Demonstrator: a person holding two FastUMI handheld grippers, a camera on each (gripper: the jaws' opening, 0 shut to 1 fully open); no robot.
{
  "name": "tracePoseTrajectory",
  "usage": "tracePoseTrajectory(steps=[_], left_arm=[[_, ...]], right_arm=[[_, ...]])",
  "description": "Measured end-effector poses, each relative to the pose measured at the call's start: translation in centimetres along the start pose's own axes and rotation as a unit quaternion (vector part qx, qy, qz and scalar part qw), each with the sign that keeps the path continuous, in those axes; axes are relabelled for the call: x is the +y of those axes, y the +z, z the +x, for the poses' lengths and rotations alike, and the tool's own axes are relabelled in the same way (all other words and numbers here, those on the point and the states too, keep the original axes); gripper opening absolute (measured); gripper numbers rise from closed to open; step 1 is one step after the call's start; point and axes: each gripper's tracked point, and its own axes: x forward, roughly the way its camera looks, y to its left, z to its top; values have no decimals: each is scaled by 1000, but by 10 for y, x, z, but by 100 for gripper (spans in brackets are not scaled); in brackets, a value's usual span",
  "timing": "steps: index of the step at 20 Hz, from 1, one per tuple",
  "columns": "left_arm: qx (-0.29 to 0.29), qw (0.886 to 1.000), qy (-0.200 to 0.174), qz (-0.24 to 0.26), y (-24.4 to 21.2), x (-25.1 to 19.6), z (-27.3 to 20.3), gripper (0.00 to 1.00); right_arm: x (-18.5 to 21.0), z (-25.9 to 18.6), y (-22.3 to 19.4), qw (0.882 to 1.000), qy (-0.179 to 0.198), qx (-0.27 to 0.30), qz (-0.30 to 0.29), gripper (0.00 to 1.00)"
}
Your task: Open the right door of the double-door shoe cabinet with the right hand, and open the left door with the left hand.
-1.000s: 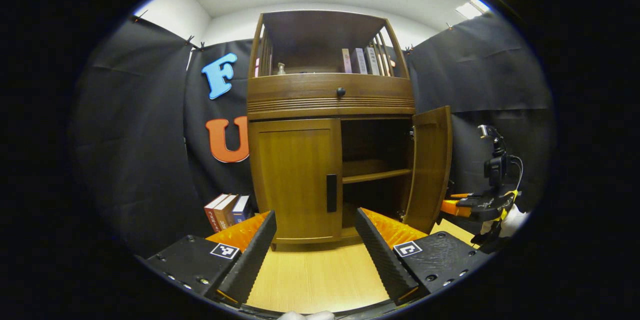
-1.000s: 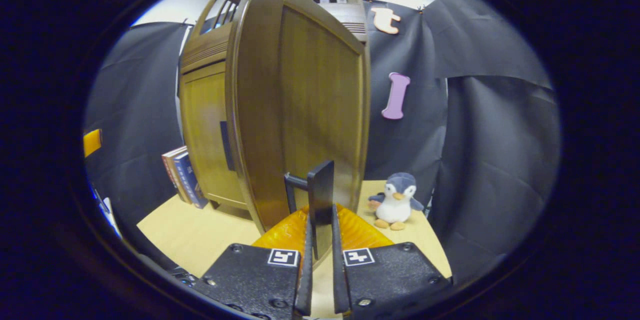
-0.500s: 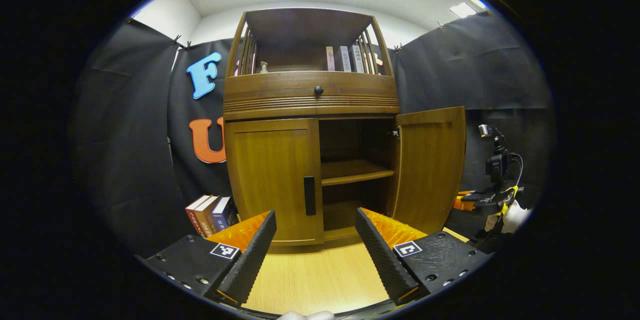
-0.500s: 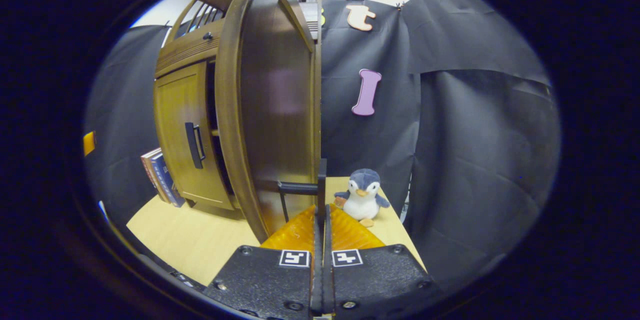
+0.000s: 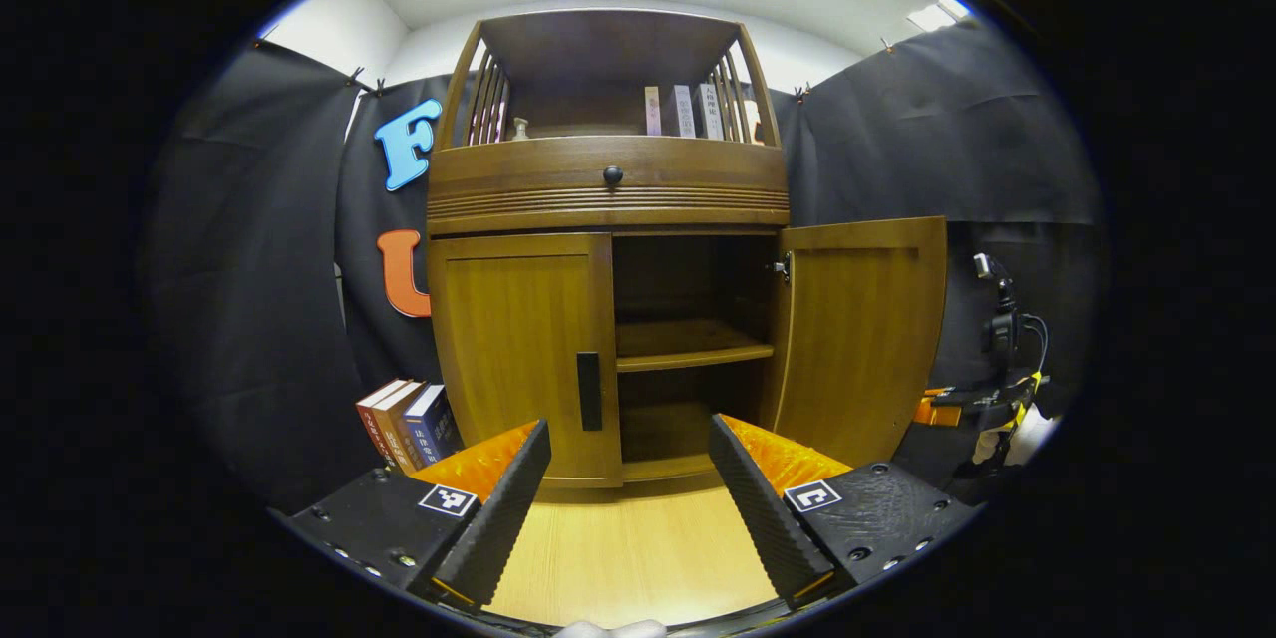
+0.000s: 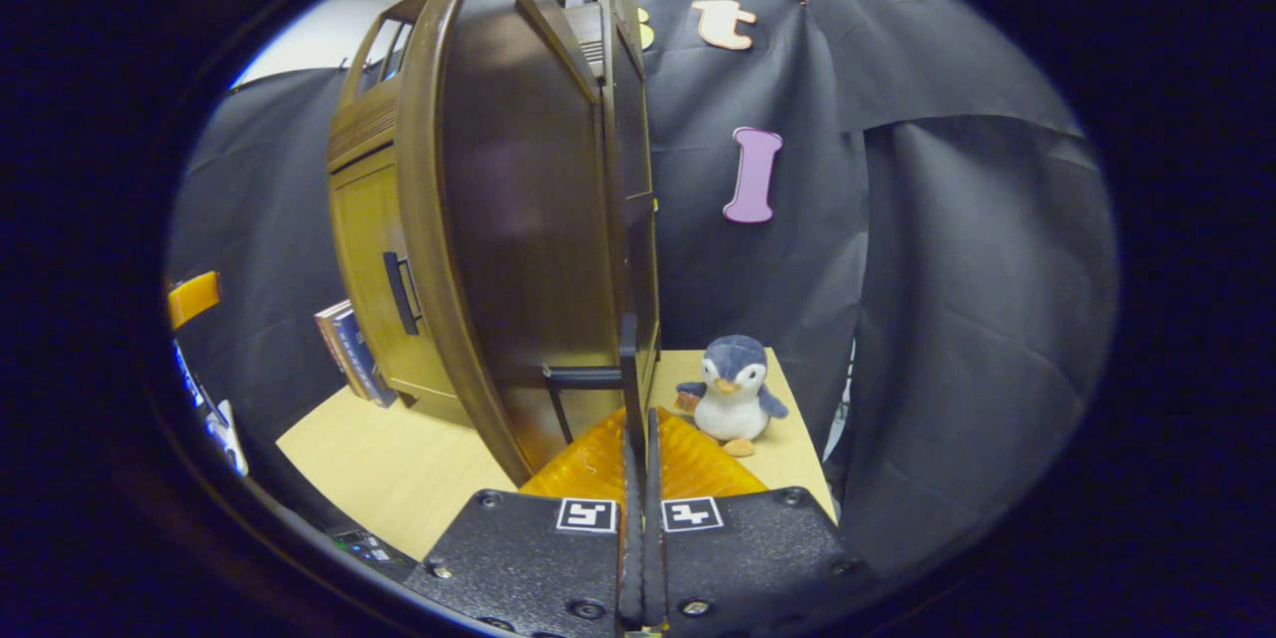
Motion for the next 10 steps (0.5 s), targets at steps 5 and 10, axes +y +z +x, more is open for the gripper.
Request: tracePoseTrajectory(steps=[5, 10], left_arm=[[-2, 1000, 24, -12, 1, -23, -1, 96], [1, 998, 59, -15, -6, -19, -3, 96]], right_arm=[[-3, 5, 0, 999, 35, 16, -25, 4], [-3, 3, 0, 995, 60, 21, -77, 4]])
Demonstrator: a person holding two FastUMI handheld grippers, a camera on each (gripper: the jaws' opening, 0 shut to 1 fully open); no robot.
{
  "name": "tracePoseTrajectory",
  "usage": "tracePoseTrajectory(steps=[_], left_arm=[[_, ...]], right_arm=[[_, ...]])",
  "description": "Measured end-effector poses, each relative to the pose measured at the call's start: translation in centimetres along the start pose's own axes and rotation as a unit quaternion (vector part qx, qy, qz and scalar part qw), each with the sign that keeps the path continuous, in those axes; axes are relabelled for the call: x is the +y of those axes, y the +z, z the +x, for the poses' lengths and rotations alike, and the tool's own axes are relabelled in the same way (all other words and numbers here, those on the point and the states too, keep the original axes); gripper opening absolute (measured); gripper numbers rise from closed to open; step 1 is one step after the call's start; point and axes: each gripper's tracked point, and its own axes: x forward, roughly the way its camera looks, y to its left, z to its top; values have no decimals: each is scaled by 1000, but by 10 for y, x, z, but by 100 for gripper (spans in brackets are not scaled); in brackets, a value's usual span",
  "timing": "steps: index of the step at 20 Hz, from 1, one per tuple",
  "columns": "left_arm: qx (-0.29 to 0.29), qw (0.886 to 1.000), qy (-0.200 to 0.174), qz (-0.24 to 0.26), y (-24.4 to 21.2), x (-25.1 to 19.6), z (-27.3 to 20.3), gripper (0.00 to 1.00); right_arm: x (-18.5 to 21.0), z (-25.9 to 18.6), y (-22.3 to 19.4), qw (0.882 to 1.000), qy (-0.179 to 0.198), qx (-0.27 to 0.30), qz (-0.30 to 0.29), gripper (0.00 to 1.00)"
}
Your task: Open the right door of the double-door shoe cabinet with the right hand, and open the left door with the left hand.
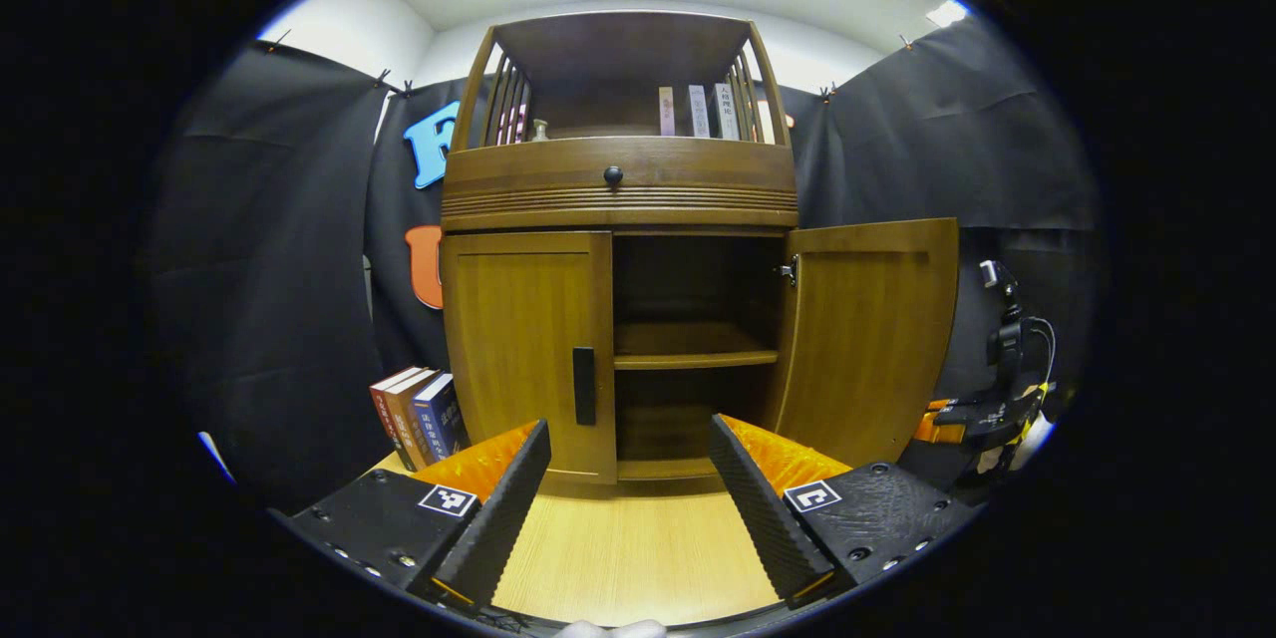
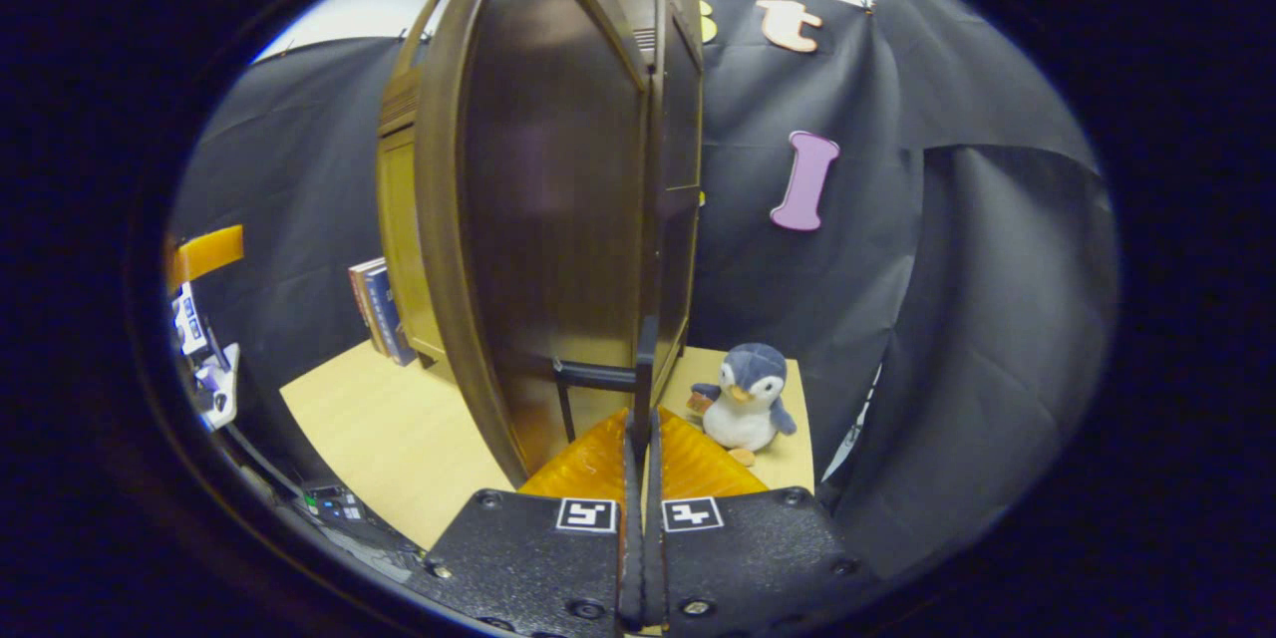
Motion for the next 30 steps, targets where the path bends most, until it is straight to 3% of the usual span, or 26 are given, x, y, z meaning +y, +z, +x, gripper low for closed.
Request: tracePoseTrajectory(steps=[3, 7, 9, 12, 13, 17, 19, 21, 26, 30], left_arm=[[4, 1000, 12, 2, -1, 1, -2, 96], [4, 1000, 10, 7, 5, 3, -3, 96], [4, 1000, 3, 8, 8, 5, -1, 96], [5, 1000, -8, 4, 5, 20, 18, 96], [4, 1000, -12, 3, 6, 24, 23, 100], [-4, 999, -34, 1, 13, 40, 40, 96], [-9, 999, -43, 3, 16, 47, 48, 96], [-13, 999, -53, 4, 18, 55, 55, 96], [-18, 998, -61, 12, 19, 85, 60, 96], [-20, 998, -58, 22, 18, 111, 57, 96]], right_arm=[[1, -1, 0, 1000, 23, 3, -4, 7], [-5, -17, 3, 999, 20, -14, -26, 15], [-14, -28, 5, 1000, 2, -18, -23, 35], [-21, -53, 13, 999, -42, -31, -6, 75], [-23, -62, 19, 998, -58, -40, -2, 77], [-25, -100, 54, 989, -129, -78, 9, 80], [-15, -118, 76, 983, -154, -102, 16, 86], [1, -127, 94, 976, -175, -126, 21, 100], [69, -124, 118, 969, -194, -152, 19, 99], [136, -98, 109, 972, -176, -151, 36, 100]])
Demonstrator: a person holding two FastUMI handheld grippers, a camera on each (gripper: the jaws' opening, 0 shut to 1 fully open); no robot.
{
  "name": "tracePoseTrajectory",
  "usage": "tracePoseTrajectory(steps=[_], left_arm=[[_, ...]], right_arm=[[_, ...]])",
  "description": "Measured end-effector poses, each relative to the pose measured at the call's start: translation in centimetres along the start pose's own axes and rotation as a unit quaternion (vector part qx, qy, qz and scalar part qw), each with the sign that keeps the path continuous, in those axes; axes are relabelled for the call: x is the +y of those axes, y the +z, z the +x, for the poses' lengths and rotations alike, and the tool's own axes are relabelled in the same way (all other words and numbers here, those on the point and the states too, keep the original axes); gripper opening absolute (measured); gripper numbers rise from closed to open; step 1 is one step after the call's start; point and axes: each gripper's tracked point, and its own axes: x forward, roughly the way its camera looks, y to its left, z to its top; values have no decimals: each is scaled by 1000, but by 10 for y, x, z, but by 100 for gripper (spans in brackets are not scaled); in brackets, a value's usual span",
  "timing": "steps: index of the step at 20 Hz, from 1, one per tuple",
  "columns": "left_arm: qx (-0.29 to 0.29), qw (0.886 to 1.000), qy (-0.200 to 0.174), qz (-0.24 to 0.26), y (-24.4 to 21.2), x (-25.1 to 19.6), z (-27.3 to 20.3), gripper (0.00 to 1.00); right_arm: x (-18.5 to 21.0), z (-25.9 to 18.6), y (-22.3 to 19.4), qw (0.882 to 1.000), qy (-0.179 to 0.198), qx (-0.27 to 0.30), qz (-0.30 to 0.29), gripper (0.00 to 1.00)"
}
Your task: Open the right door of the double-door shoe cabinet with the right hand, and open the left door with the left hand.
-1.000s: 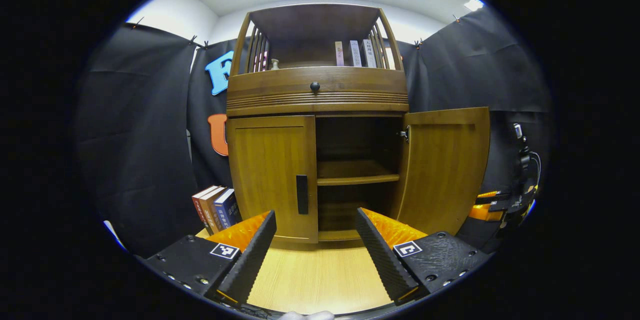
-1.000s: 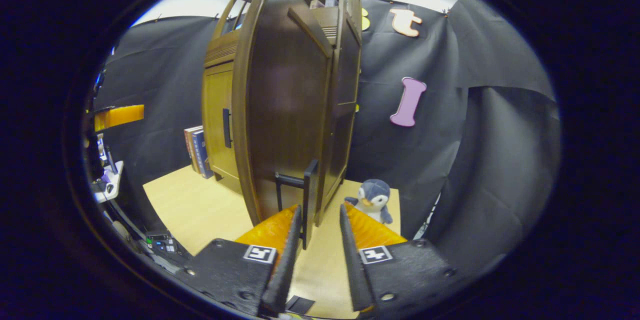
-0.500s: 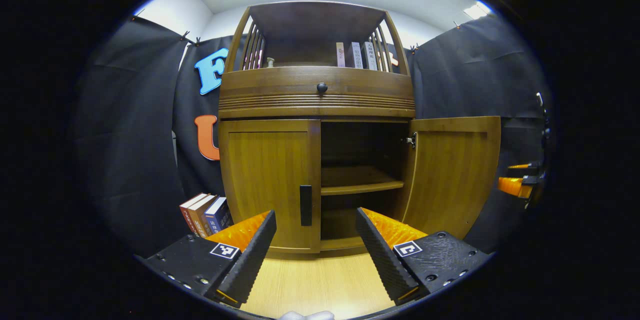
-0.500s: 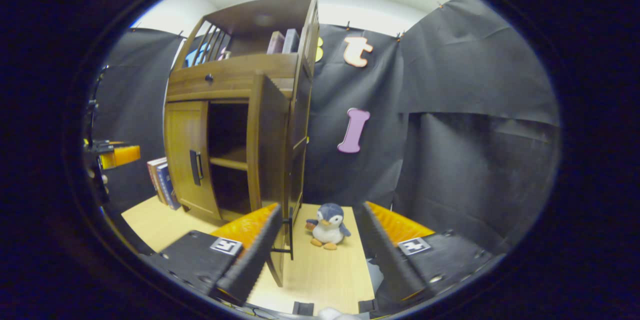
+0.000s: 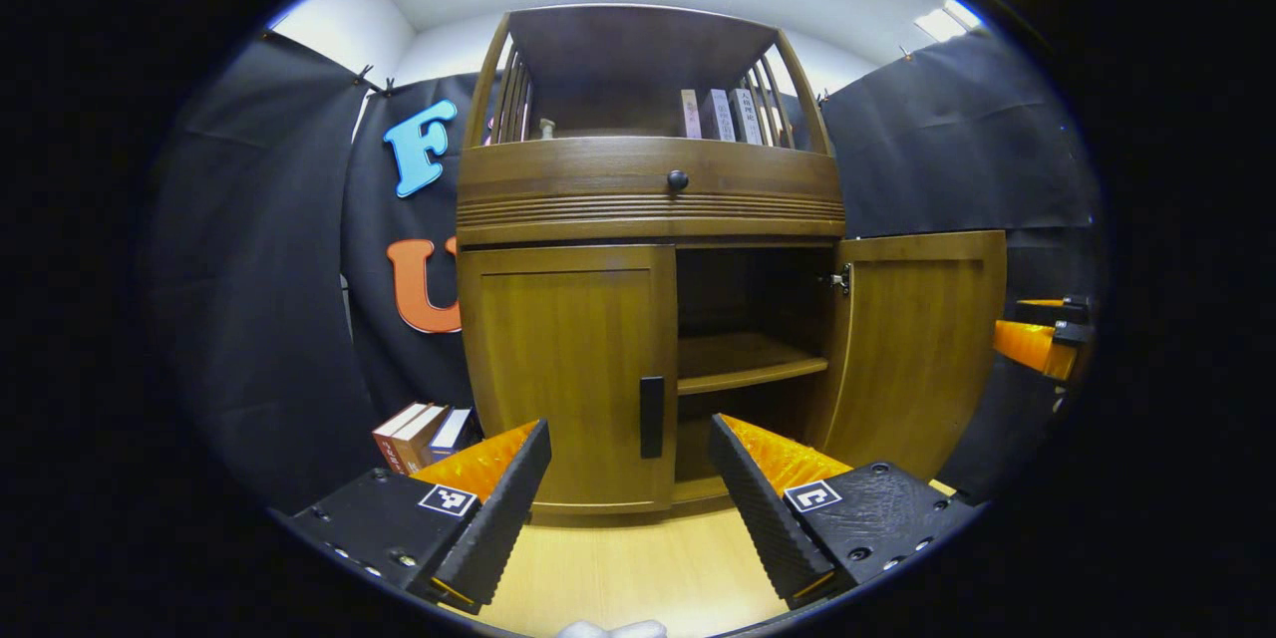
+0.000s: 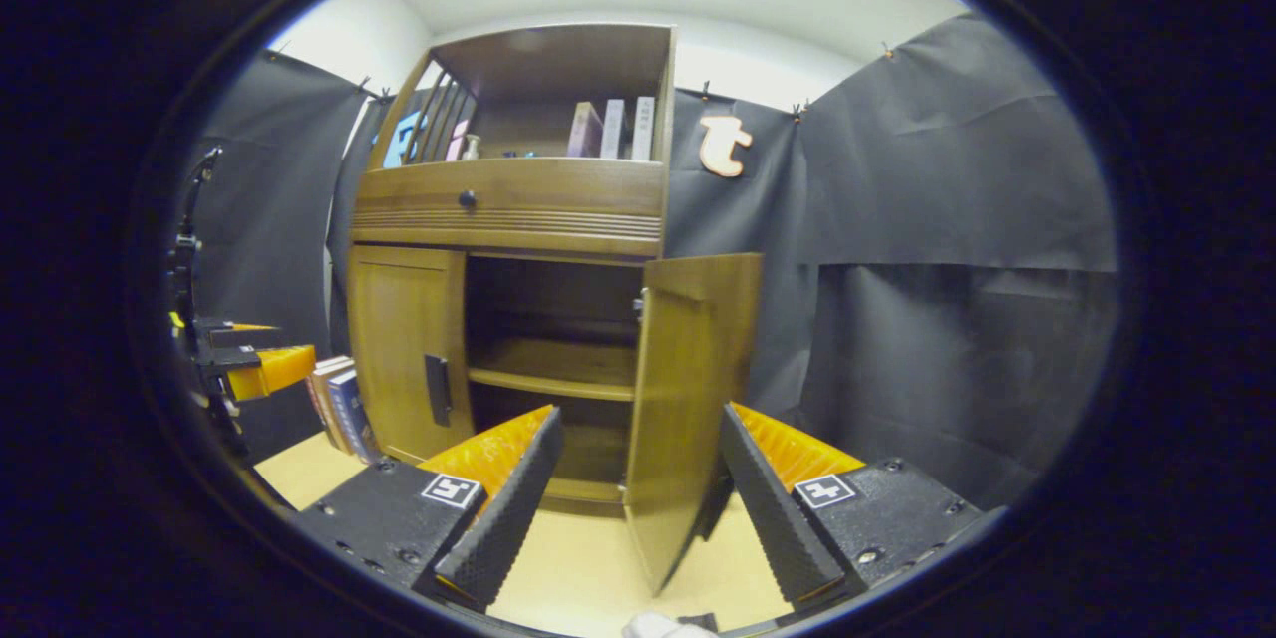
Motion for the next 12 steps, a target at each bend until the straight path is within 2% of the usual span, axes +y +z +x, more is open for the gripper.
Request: tracePoseTrajectory(steps=[3, 4, 7, 12], left_arm=[[-3, 1000, 12, 12, -2, 19, -7, 100], [-3, 1000, 15, 14, -4, 24, -9, 96], [4, 1000, 16, 9, -15, 31, -10, 96], [5, 1000, 4, 5, -28, 27, 15, 96]], right_arm=[[51, 7, -32, 999, 7, 24, 40, 100], [55, 14, -38, 999, 6, 29, 42, 99], [86, 20, -55, 997, 30, 55, 34, 100], [85, 22, -49, 997, 29, 60, 26, 100]])
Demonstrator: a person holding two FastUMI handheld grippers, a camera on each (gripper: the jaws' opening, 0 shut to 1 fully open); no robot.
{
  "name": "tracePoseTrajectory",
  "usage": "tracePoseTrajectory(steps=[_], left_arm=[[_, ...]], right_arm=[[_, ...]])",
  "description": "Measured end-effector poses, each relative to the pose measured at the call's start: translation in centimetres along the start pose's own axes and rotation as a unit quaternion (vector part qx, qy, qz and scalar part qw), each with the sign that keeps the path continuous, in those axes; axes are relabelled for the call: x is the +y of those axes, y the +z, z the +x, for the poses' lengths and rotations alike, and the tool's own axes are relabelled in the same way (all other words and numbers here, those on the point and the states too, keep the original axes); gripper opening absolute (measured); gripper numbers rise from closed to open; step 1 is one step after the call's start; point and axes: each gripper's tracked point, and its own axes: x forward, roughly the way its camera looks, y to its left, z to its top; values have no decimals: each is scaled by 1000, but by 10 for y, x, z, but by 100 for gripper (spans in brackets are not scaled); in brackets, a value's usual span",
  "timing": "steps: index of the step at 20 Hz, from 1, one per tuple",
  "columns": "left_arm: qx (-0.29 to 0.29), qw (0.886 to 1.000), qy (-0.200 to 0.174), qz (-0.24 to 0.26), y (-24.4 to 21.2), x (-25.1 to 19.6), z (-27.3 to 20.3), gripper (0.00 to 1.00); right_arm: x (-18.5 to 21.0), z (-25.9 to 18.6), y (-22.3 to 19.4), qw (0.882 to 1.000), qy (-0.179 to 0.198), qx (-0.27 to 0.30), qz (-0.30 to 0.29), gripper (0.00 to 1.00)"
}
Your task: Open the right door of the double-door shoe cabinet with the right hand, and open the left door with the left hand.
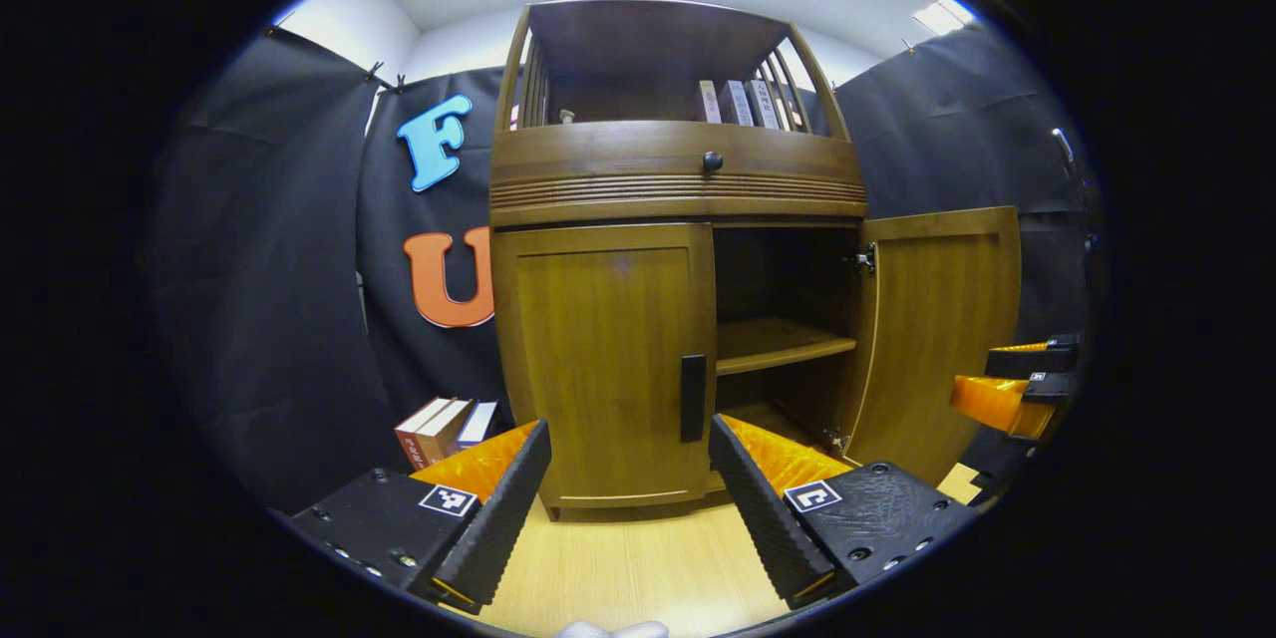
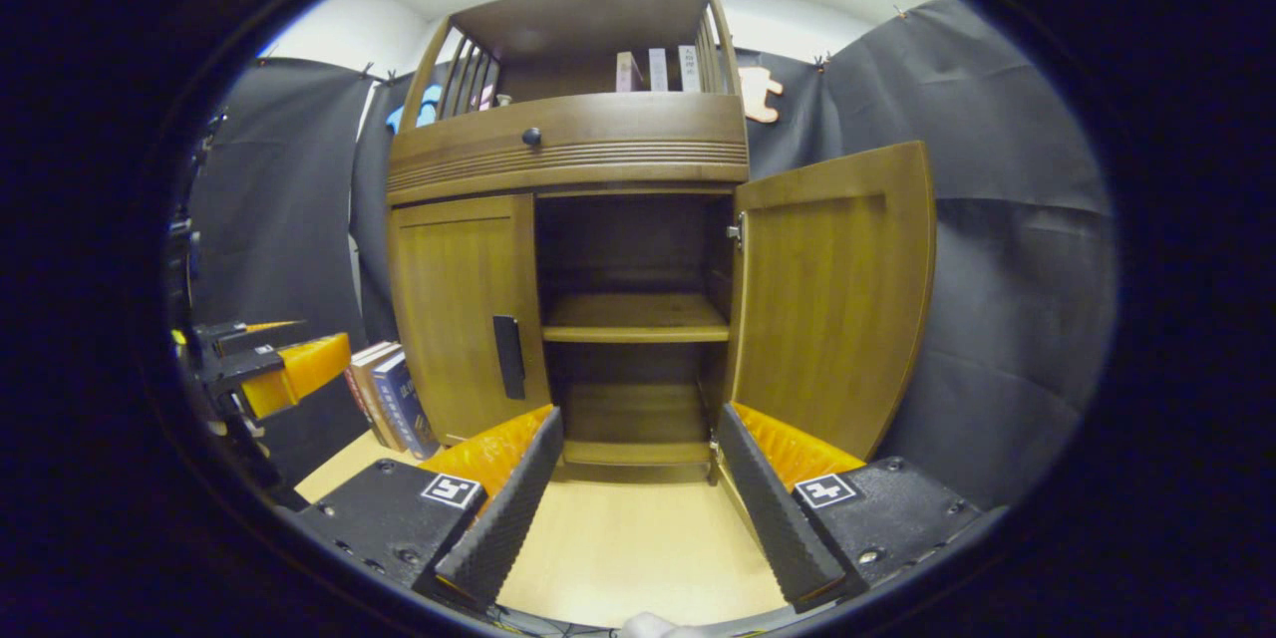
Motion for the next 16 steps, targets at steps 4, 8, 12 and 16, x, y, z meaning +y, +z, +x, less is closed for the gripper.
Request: tracePoseTrajectory(steps=[4, 8, 12, 16], left_arm=[[-14, 1000, -25, -9, -5, -18, 46, 96], [-28, 999, -37, -11, -13, -36, 106, 96], [-14, 999, -47, -23, -40, -56, 163, 96], [-6, 998, -55, -5, -60, -67, 201, 96]], right_arm=[[-8, -1, 3, 1000, -20, 6, -8, 100], [-13, 0, 3, 999, -44, 15, -3, 99], [-35, 2, 2, 997, -69, 32, 0, 100], [-47, 0, -4, 995, -92, 46, -5, 100]])
